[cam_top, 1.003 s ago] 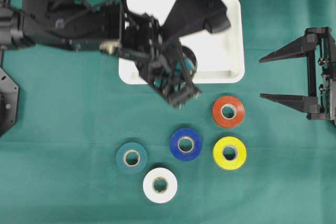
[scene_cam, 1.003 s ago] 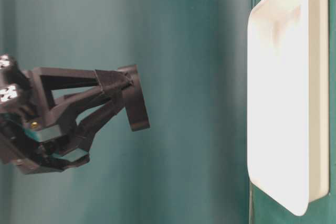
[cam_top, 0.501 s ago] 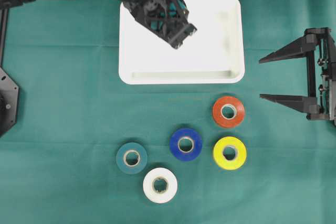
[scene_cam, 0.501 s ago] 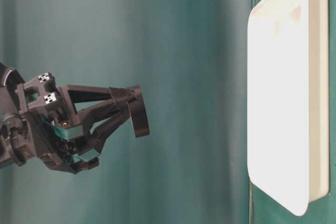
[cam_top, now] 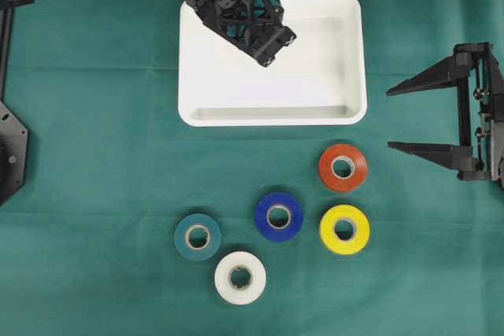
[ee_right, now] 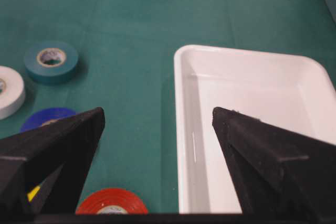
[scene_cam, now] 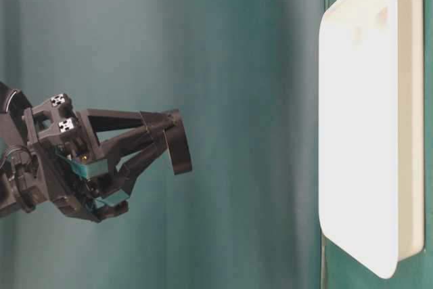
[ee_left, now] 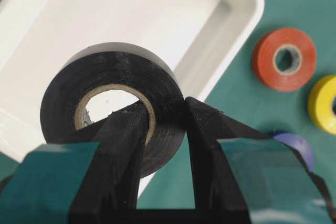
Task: Pick up the tape from a random location and place it into the white case.
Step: 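Carry the black roll with the left gripper over the white tray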
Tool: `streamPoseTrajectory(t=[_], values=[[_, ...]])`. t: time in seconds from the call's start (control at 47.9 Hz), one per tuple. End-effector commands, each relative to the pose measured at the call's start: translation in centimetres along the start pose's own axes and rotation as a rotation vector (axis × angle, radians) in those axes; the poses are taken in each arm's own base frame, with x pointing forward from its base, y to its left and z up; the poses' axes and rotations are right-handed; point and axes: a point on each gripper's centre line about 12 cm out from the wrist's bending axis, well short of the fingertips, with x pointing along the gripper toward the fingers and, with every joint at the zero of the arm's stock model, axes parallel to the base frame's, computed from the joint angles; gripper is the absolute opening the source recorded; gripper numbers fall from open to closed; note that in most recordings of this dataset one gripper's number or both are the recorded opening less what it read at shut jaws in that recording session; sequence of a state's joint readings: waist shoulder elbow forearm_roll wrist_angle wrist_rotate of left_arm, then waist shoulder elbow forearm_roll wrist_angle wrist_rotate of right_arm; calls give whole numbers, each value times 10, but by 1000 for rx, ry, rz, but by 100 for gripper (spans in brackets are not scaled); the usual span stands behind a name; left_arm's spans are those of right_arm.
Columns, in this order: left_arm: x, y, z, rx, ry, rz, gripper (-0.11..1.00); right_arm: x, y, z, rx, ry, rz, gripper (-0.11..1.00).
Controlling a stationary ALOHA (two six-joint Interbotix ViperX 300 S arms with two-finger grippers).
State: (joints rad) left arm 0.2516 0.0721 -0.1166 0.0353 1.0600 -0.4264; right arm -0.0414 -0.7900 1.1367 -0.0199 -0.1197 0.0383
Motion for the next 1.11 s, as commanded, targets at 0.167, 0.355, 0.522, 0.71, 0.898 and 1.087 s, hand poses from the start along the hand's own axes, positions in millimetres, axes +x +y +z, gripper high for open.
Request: streamPoseTrajectory(t=[0.167, 0.355, 0.522, 0.71, 0.898, 1.087], values=[[-11, 0, 3, -2, -31, -13, 18, 1, 0, 11, 0, -31, 1, 93], [-10, 1, 1, -5, -26, -14, 18, 1, 0, 11, 0, -32, -1, 93], [-9, 1, 0, -6, -21, -13, 18, 1, 0, 11, -1, -32, -1, 93], [-8, 1, 0, -6, -18, -12, 18, 1, 0, 11, 0, -31, -1, 93], [-6, 1, -1, -6, -14, -10, 18, 1, 0, 11, 0, -31, -1, 93], [-4, 1, -3, -4, -9, -9, 18, 1, 0, 11, 0, -29, -1, 93]])
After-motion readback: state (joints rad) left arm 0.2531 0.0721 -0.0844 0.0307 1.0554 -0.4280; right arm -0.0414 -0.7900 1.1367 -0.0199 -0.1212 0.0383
